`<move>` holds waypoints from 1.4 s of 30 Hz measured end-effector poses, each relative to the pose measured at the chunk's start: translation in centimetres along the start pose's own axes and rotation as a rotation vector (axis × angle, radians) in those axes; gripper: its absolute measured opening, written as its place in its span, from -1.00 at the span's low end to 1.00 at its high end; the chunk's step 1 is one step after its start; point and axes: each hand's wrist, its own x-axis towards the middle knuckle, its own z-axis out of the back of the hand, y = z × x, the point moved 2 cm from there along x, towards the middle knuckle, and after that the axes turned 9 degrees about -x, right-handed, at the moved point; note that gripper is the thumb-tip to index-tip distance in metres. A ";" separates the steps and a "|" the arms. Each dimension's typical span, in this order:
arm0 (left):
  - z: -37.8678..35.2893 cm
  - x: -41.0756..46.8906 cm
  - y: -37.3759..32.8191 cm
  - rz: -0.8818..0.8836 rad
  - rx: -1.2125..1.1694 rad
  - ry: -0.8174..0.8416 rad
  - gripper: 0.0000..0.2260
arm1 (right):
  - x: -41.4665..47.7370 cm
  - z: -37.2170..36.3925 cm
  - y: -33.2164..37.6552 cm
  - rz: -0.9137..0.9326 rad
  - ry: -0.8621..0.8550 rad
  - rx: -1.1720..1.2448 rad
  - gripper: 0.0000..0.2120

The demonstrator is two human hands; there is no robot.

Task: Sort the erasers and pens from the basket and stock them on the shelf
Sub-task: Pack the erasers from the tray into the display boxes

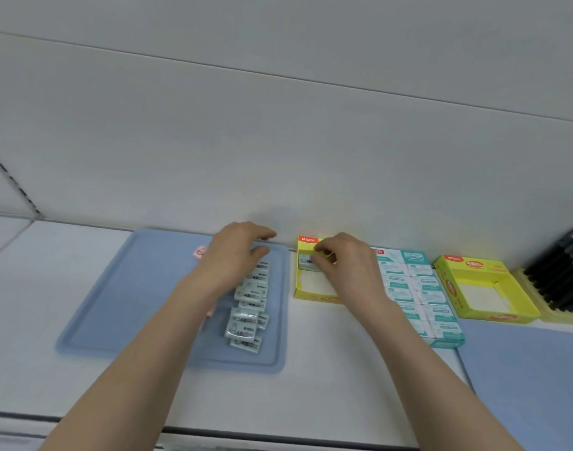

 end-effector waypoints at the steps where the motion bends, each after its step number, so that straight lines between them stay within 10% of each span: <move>1: 1.1 -0.3 0.9 0.025 0.013 -0.033 -0.73 | 0.3 0.6 0.2 0.006 -0.023 0.020 -0.86; 10: 3.3 -2.9 2.3 0.058 0.131 0.008 -0.78 | 2.6 -2.3 7.4 0.366 0.264 -0.242 -0.71; 22: 0.8 -1.7 1.0 0.008 0.163 0.119 -0.77 | 2.7 2.2 0.6 -0.130 0.161 0.496 -0.94; 28: 0.4 -1.3 0.7 0.014 0.163 0.213 -0.82 | 0.2 1.8 -1.4 -0.222 0.443 0.417 -0.91; 42: 0.3 -1.4 0.1 0.065 -0.190 0.060 -0.90 | -0.9 0.2 0.3 -0.025 0.266 0.030 -0.90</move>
